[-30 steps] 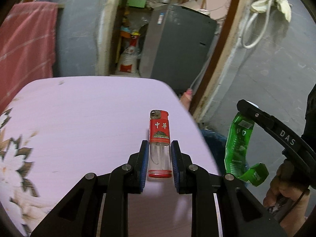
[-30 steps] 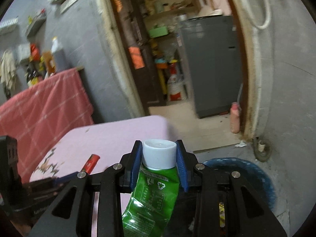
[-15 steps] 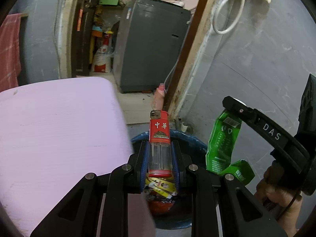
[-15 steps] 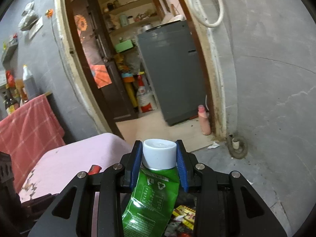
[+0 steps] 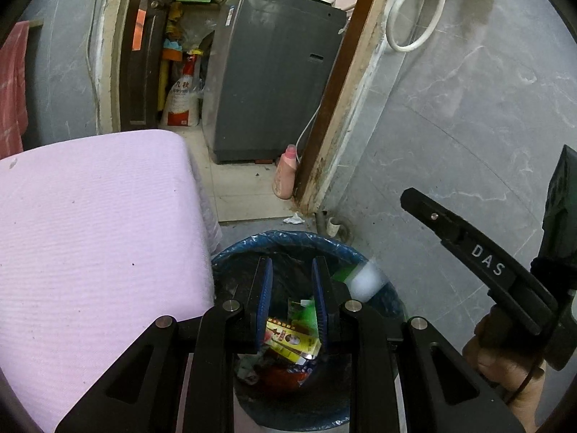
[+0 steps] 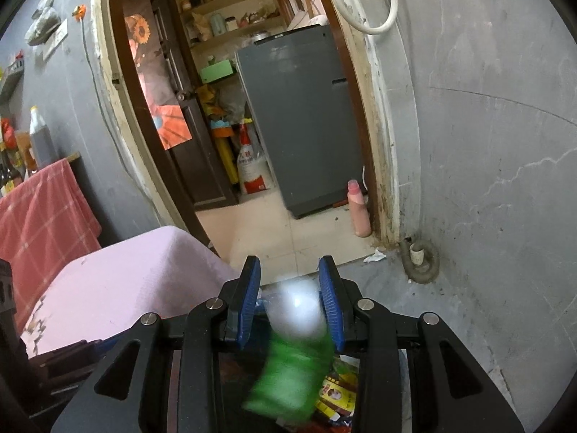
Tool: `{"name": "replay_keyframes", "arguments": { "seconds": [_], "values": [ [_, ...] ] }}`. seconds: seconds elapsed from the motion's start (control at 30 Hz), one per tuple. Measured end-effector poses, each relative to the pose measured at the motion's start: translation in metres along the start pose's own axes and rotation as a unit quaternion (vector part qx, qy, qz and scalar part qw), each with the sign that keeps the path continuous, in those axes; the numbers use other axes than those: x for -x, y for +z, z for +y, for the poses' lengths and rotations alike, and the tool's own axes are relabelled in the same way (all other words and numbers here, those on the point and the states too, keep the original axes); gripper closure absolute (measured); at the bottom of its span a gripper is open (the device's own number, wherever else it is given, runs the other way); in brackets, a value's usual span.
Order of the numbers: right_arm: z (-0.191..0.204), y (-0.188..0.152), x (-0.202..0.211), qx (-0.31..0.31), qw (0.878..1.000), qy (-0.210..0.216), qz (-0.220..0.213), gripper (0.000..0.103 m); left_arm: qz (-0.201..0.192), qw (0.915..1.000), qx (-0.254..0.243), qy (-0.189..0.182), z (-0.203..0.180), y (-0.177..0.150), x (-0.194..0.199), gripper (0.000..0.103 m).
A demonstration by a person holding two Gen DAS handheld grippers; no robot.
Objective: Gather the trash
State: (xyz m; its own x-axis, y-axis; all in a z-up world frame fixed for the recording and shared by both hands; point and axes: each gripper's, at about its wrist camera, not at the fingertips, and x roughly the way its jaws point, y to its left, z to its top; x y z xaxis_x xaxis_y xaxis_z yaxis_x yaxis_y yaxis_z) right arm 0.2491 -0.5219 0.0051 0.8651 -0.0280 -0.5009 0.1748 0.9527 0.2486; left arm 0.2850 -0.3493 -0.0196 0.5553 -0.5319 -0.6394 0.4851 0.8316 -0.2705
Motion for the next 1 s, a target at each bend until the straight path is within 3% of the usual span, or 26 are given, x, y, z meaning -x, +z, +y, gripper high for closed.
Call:
{"name": "replay_keyframes", "arguments": {
  "seconds": [0.13, 0.37, 0.5, 0.63, 0.8, 0.93, 1.0],
  "values": [
    [0.0, 0.001, 0.002, -0.003, 1.0, 0.002, -0.002, 0.071, -0.004, 0.9999, 0.01, -0.001, 0.006, 0.003, 0.005, 0.083],
    [0.009, 0.005, 0.018, 0.008, 1.0, 0.001, -0.018, 0.06, -0.037, 0.999, 0.024, 0.01, 0.015, 0.009, 0.03, 0.063],
    [0.016, 0.007, 0.031, 0.013, 0.999, 0.0, -0.037, 0.046, -0.069, 0.9971, 0.023, 0.024, 0.019, 0.012, 0.053, 0.048],
    [0.023, 0.008, 0.045, 0.02, 0.999, -0.002, -0.049, 0.043, -0.096, 0.994, 0.02, 0.048, 0.023, 0.013, 0.076, 0.036],
    [0.035, 0.005, 0.069, 0.025, 0.997, 0.002, -0.068, 0.023, -0.124, 0.9893, 0.026, 0.073, 0.031, 0.009, 0.105, 0.015],
    [0.048, 0.0, 0.091, 0.035, 0.996, 0.002, -0.082, 0.015, -0.147, 0.9842, 0.032, 0.093, 0.04, 0.002, 0.133, 0.009],
    [0.054, -0.003, 0.1, 0.044, 0.995, 0.002, -0.086, 0.003, -0.156, 0.9824, 0.032, 0.098, 0.047, -0.004, 0.148, 0.006]
  ]
}}
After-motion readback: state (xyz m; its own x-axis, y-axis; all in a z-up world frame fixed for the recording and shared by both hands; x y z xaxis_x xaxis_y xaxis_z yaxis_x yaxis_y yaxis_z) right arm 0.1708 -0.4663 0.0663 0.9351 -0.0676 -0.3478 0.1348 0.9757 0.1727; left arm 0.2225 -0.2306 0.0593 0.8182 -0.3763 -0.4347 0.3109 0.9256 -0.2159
